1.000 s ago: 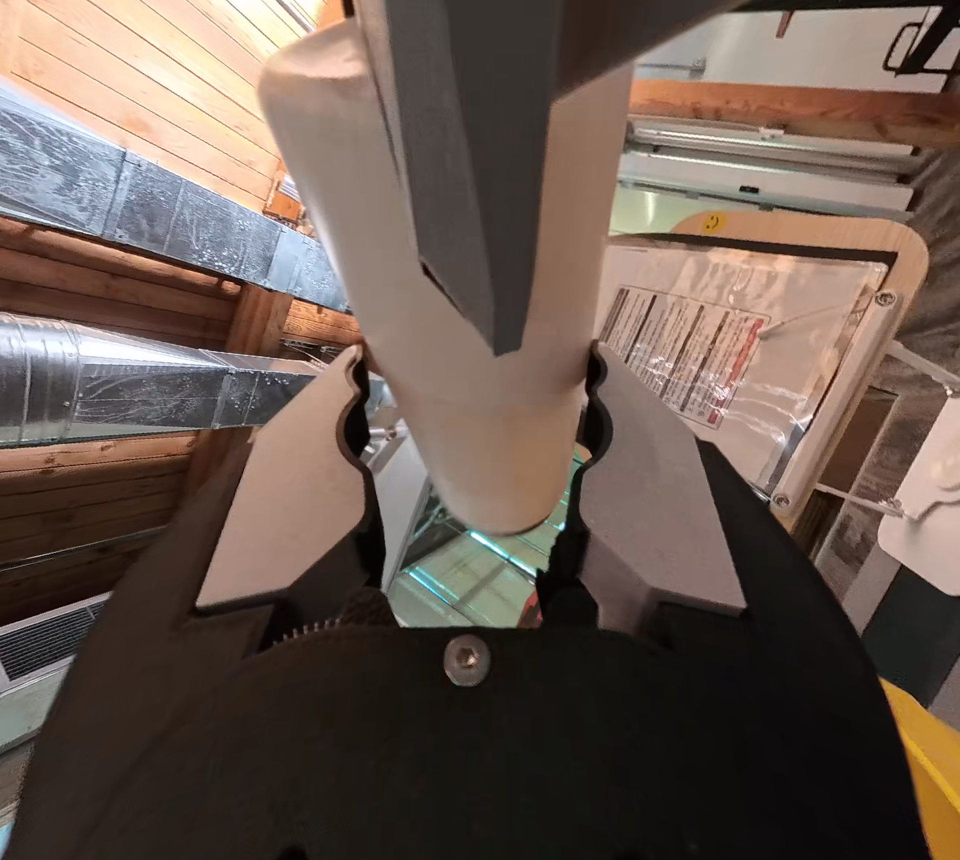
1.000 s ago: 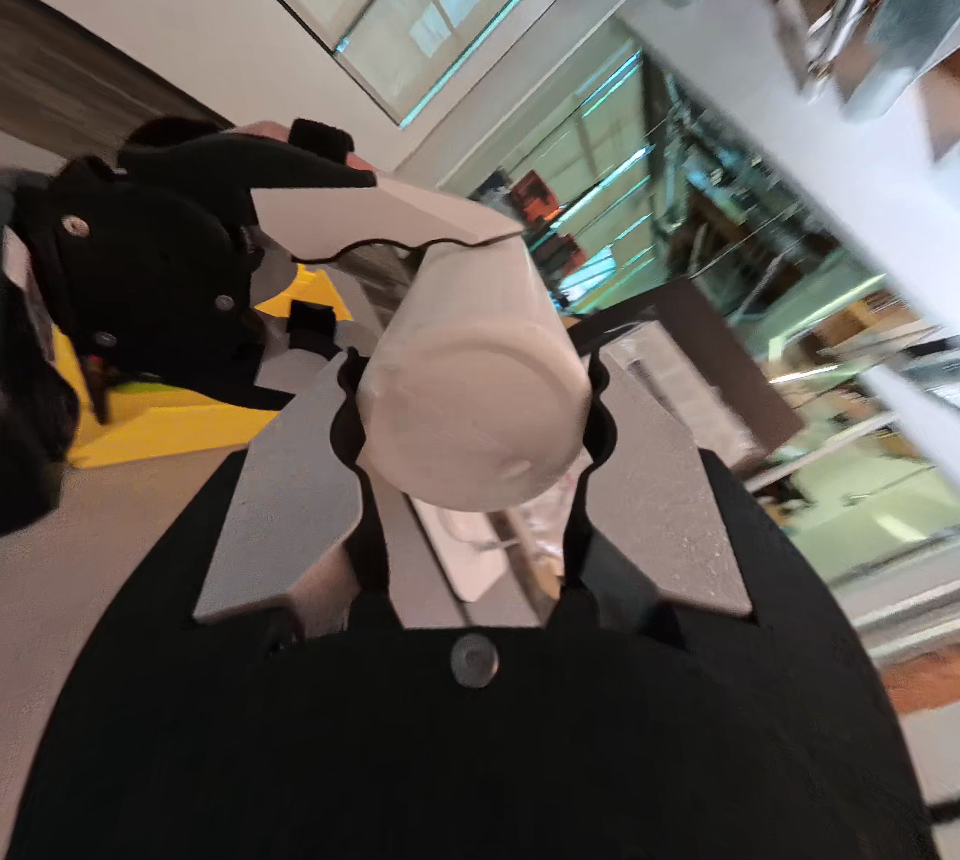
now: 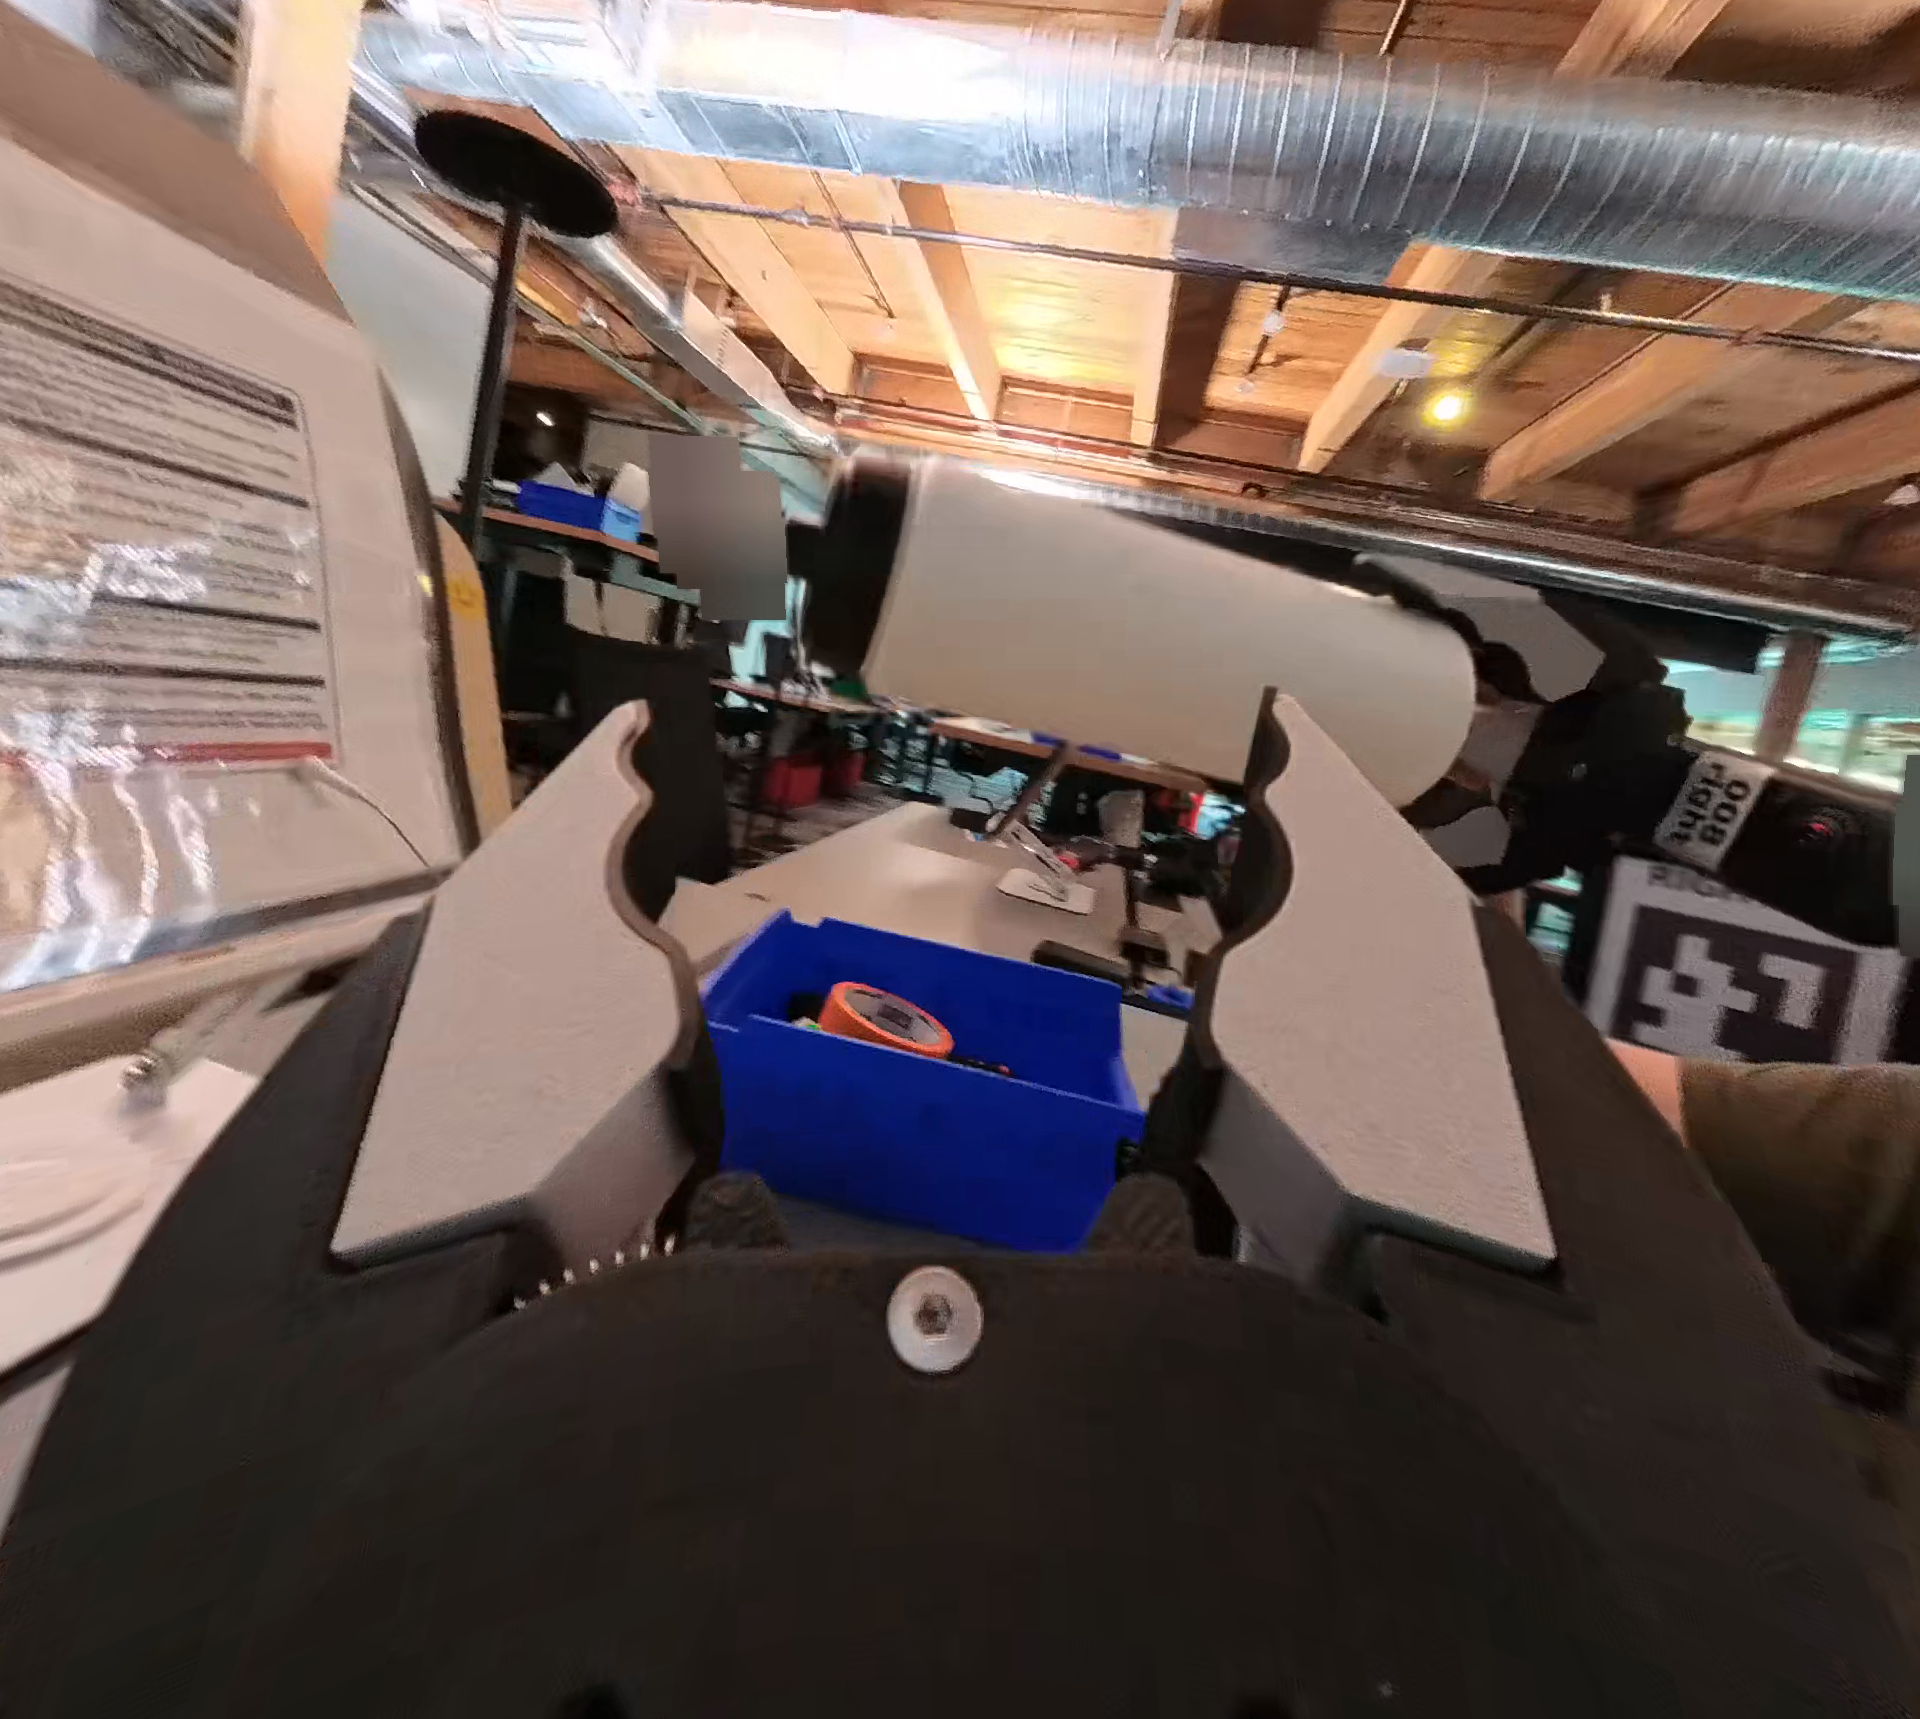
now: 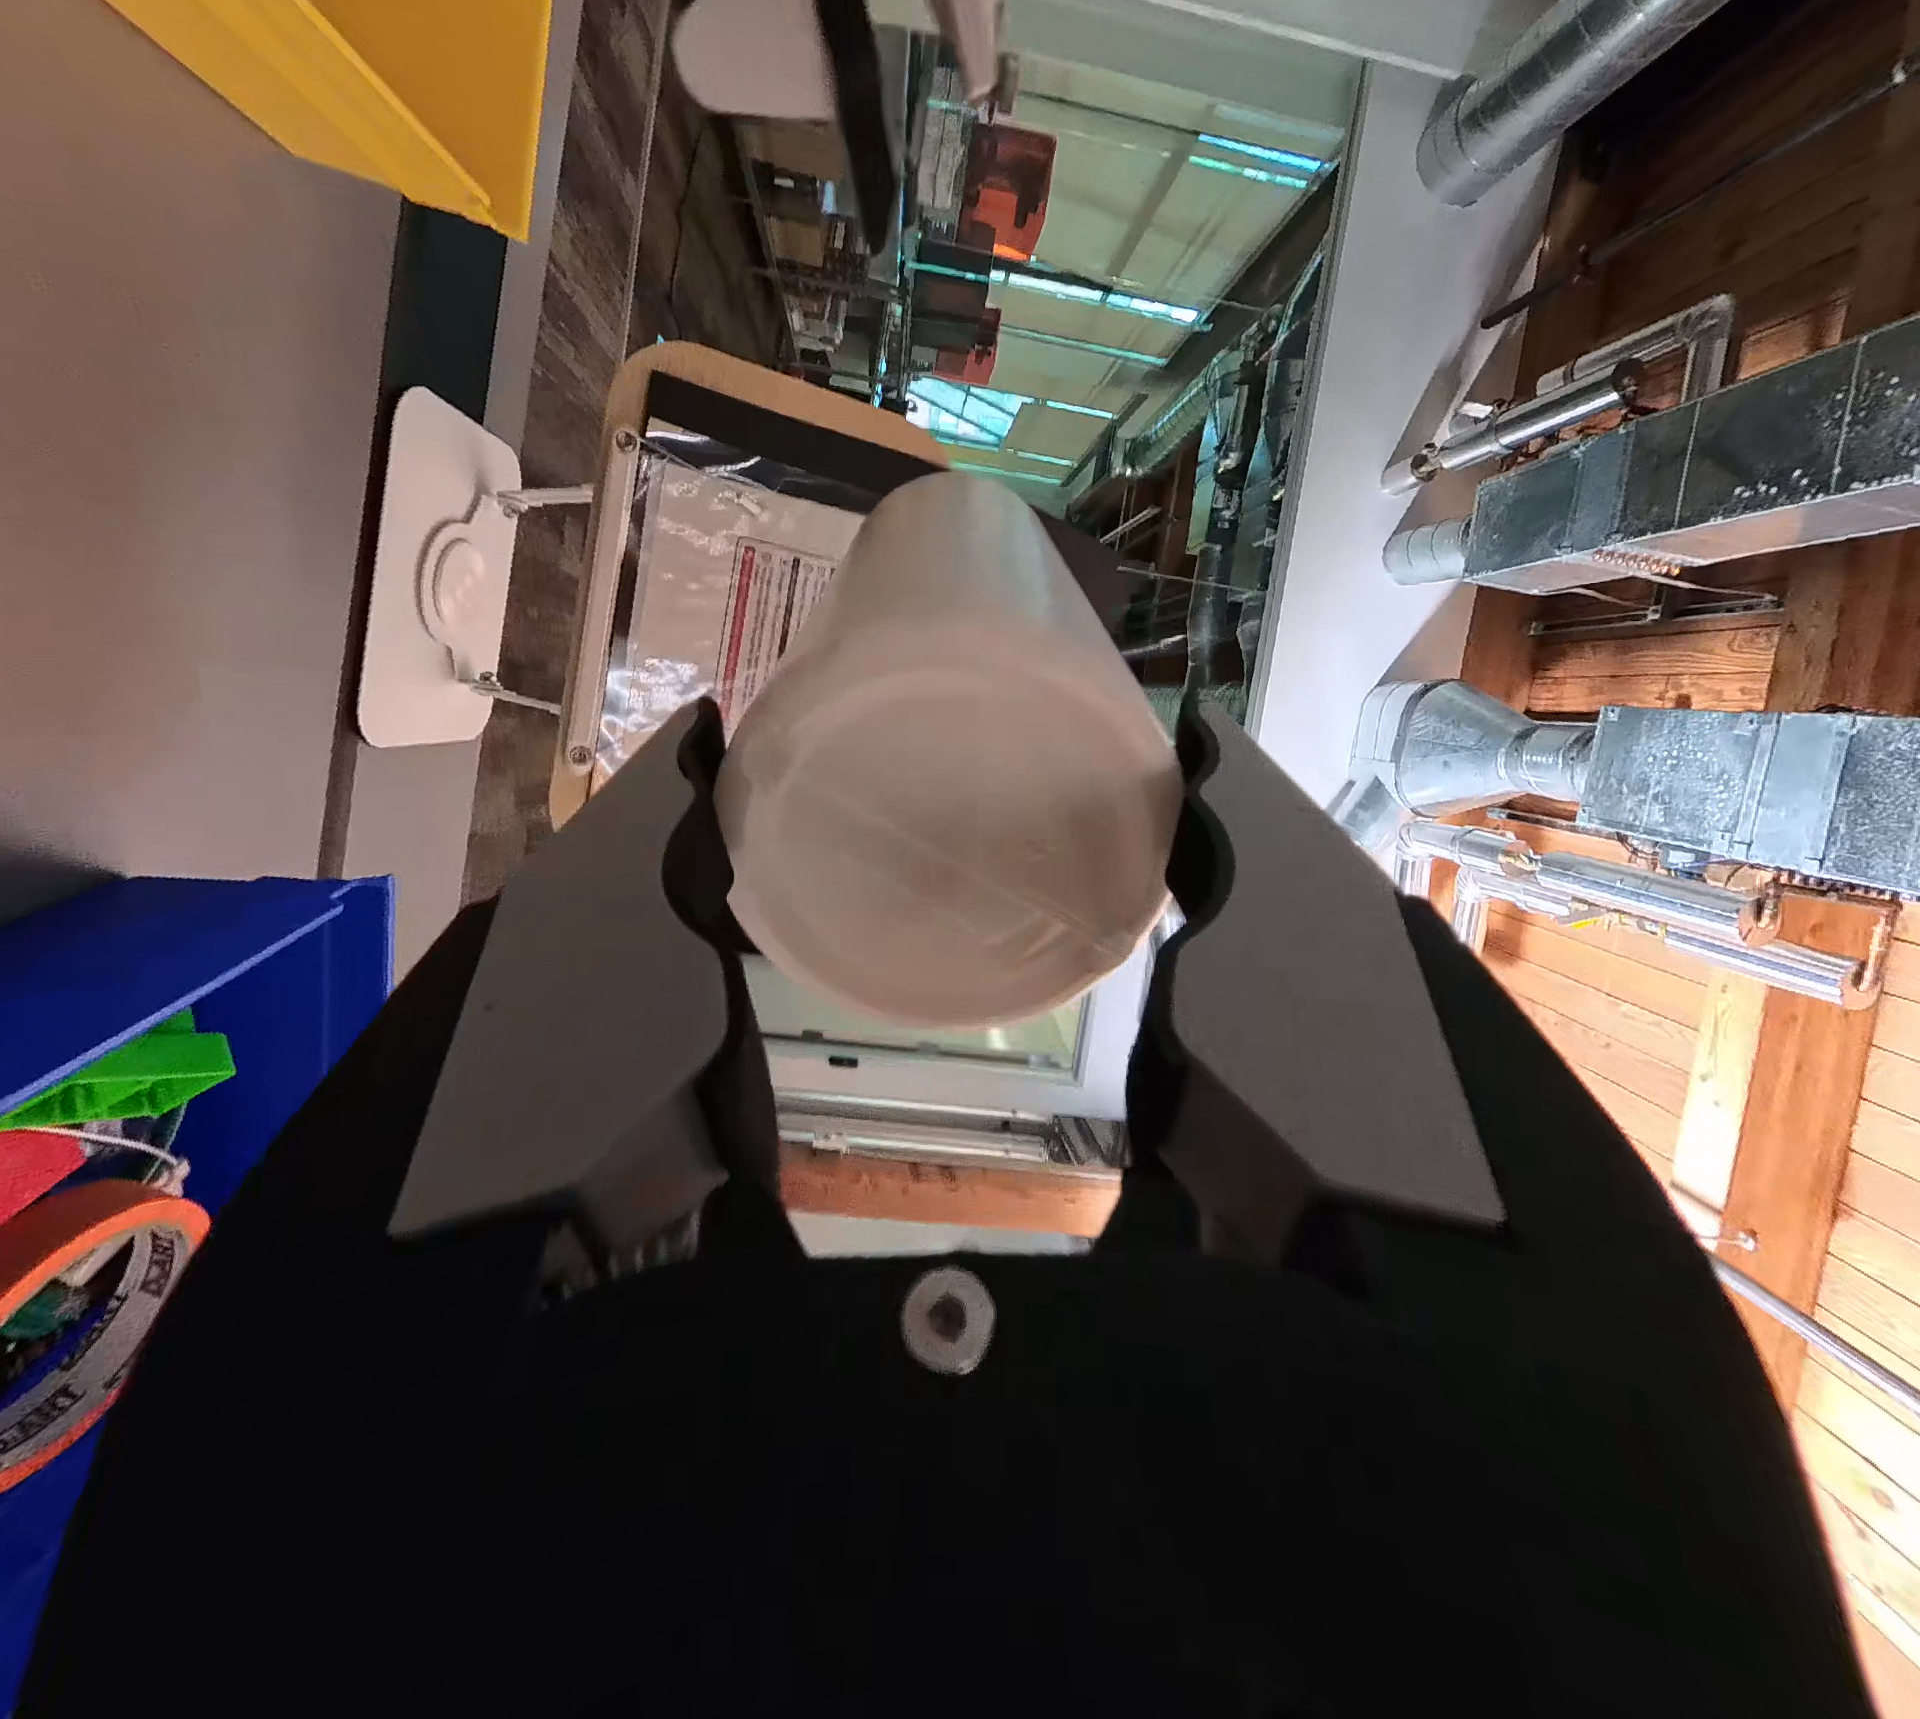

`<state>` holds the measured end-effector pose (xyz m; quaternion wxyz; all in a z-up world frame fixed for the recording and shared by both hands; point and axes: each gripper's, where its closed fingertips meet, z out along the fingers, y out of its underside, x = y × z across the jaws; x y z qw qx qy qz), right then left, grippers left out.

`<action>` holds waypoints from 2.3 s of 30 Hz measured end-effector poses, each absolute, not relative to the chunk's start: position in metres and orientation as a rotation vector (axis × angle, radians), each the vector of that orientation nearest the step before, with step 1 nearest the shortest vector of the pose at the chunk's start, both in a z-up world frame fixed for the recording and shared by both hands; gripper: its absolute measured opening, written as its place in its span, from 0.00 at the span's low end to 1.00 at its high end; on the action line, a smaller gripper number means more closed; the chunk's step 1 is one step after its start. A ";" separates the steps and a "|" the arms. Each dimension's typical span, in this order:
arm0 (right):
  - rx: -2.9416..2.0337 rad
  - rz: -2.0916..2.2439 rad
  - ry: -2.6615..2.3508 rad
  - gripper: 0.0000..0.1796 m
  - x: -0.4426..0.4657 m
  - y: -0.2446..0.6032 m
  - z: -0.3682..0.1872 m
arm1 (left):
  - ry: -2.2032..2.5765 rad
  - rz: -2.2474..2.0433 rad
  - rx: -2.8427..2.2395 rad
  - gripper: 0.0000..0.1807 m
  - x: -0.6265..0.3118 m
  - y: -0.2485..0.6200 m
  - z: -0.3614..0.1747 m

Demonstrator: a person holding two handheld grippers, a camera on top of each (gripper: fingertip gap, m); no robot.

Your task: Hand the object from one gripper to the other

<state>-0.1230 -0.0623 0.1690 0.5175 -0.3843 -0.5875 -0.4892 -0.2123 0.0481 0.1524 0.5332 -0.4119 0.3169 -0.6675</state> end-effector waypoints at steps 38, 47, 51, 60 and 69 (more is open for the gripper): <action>-0.744 -0.600 -1.301 0.58 -0.205 -0.102 0.169 | 0.381 -2.282 -0.499 0.47 -0.259 -0.014 0.240; -1.171 -0.095 -1.201 0.55 -0.127 -0.046 0.132 | 0.539 -1.780 -0.840 0.47 -0.265 0.014 0.229; -1.282 0.157 -1.000 0.48 -0.091 -0.039 0.163 | 0.697 -1.540 -0.972 0.47 -0.240 0.012 0.211; -1.189 0.969 -0.698 0.36 -0.097 -0.081 0.210 | 1.000 -1.176 -1.118 0.47 -0.159 -0.002 0.154; -1.355 0.801 -0.604 0.33 -0.124 -0.034 0.175 | 1.191 -1.064 -1.104 0.47 -0.115 -0.038 0.125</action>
